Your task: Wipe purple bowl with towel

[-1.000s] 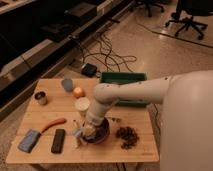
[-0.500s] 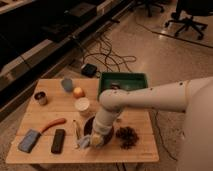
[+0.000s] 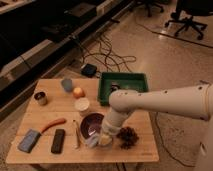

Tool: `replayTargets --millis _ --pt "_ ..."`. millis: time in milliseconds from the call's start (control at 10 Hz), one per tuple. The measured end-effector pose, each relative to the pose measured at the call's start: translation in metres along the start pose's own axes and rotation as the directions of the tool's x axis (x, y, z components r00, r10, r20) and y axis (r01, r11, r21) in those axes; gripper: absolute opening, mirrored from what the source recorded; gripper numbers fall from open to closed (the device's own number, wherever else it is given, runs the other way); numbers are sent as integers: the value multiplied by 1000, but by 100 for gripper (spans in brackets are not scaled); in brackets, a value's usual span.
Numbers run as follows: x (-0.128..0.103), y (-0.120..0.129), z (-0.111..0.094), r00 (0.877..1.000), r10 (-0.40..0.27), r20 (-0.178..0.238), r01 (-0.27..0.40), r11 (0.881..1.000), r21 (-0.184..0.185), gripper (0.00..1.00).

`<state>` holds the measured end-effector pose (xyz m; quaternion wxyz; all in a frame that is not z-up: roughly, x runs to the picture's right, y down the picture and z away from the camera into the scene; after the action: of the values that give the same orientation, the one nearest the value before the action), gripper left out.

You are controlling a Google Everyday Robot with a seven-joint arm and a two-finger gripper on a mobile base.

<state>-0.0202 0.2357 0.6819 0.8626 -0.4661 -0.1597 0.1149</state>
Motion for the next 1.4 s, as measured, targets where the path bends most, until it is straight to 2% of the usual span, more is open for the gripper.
replayTargets --millis 300,700,900,1100,1400 --pt "5 -22 -8 1000 27 11 -27 1000 17 0" --pt "13 -38 -17 998 47 38 -48 999 24 0" --pt "5 -40 -30 999 31 44 -33 999 37 0" --pt "-10 -47 -30 999 8 40 -9 999 38 0" --pt "-8 -59 -27 999 22 41 -24 999 34 0"
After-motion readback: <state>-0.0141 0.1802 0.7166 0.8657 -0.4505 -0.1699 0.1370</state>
